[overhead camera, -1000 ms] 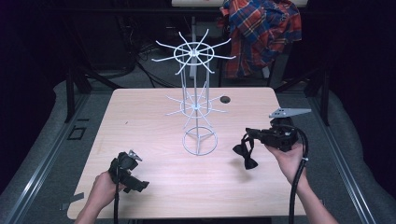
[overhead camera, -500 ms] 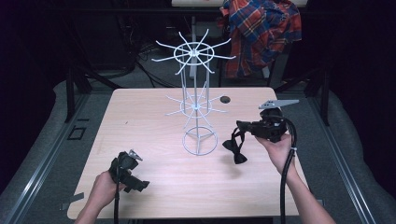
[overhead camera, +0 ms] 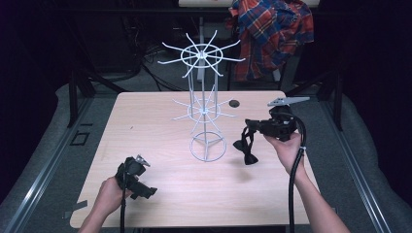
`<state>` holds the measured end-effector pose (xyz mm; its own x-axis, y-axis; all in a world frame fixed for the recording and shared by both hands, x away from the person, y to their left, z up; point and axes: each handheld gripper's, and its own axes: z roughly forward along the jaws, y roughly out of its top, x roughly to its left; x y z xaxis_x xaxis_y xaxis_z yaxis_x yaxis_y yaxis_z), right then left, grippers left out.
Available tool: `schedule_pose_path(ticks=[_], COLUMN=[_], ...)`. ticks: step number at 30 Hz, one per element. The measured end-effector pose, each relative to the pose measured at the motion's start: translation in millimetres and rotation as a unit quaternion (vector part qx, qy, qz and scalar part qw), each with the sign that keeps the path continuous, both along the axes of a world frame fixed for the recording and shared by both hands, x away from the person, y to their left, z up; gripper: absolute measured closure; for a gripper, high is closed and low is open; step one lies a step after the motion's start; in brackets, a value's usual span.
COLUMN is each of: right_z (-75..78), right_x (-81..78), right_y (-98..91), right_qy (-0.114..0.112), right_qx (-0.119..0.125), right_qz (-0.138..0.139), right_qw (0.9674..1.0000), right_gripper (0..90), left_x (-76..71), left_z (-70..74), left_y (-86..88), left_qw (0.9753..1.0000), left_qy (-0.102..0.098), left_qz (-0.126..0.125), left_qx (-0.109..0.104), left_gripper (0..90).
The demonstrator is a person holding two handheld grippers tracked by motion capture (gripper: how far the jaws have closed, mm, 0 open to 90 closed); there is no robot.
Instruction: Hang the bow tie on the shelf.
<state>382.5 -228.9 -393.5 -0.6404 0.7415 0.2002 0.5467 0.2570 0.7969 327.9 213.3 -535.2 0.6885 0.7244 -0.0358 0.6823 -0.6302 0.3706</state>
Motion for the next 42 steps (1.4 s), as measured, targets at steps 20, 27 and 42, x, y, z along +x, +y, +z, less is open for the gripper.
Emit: schedule_pose_path(ticks=[20, 27, 42], right_z=[14.8, 17.9, 25.2], right_x=[15.8, 19.6, 25.0], right_y=[11.2, 11.9, 26.2], right_qy=[-0.007, -0.01, -0.012], right_qx=[0.005, 0.005, 0.006], right_qz=[-0.021, -0.022, -0.018], right_qw=[0.9997, 0.9997, 0.9998], right_gripper=[89.8, 89.8, 89.7], left_x=[-0.9, -0.6, -0.6], left_z=[0.4, 0.0, -0.1], left_y=[0.4, 0.1, -0.2], left_qw=[1.0, 1.0, 1.0], left_qy=[0.003, 0.004, 0.004], left_qz=[-0.004, -0.004, -0.005], left_qx=[-0.003, -0.002, -0.002], left_gripper=[0.1, 0.1, 0.1])
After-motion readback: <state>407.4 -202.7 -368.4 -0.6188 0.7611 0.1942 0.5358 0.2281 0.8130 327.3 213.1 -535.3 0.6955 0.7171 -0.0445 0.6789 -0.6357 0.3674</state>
